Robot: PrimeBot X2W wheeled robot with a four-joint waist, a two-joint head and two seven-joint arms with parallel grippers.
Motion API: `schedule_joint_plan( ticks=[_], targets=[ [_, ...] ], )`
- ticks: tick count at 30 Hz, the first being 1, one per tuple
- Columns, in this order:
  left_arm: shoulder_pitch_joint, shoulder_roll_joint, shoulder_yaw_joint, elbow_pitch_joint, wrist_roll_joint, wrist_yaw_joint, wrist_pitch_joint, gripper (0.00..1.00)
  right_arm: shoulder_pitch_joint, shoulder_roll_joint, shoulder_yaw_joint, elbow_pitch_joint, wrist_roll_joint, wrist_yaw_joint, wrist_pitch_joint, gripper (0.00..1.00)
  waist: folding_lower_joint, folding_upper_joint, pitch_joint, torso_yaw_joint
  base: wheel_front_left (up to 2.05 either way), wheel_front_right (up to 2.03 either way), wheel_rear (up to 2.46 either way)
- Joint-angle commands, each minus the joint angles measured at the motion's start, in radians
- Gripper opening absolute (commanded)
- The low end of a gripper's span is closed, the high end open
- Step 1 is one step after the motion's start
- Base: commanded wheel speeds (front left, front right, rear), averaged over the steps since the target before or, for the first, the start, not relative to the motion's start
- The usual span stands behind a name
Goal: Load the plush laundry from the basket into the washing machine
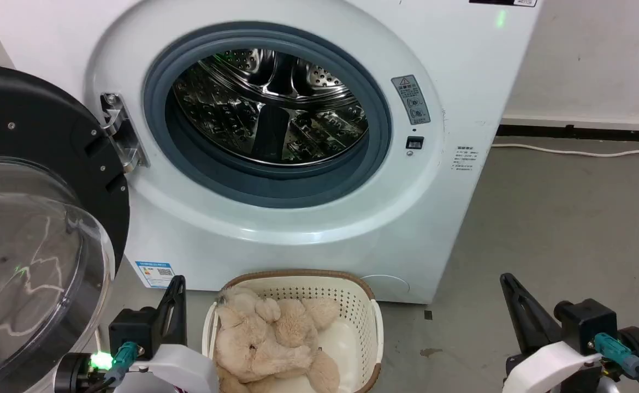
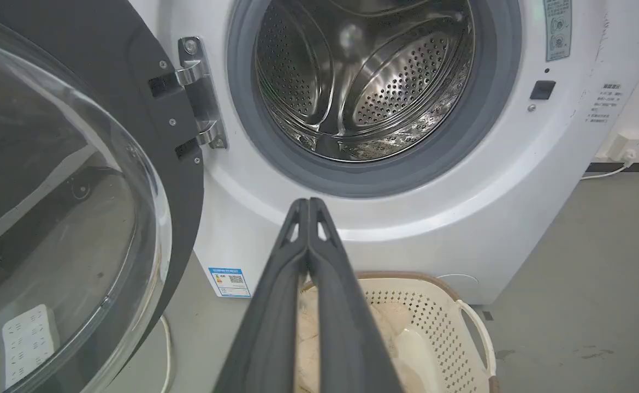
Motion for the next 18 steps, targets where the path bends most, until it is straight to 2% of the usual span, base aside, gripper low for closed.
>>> schedule_joint_plan(
  ticks=[1,18],
  targets=[
    [-0.015,0.000,0.001,-0.005,0.009,-0.004,0.000,0.00,-0.012,-0.001,0.000,-0.004,-0.007,0.001,0.000,0.00,0.0000,0.0000,0.000,0.000,0.00,0.00,0.00],
    [-0.015,0.000,0.001,-0.005,0.009,-0.004,0.000,0.00,-0.012,-0.001,0.000,-0.004,-0.007,0.001,0.000,0.00,0.0000,0.0000,0.000,0.000,0.00,0.00,0.00]
  ],
)
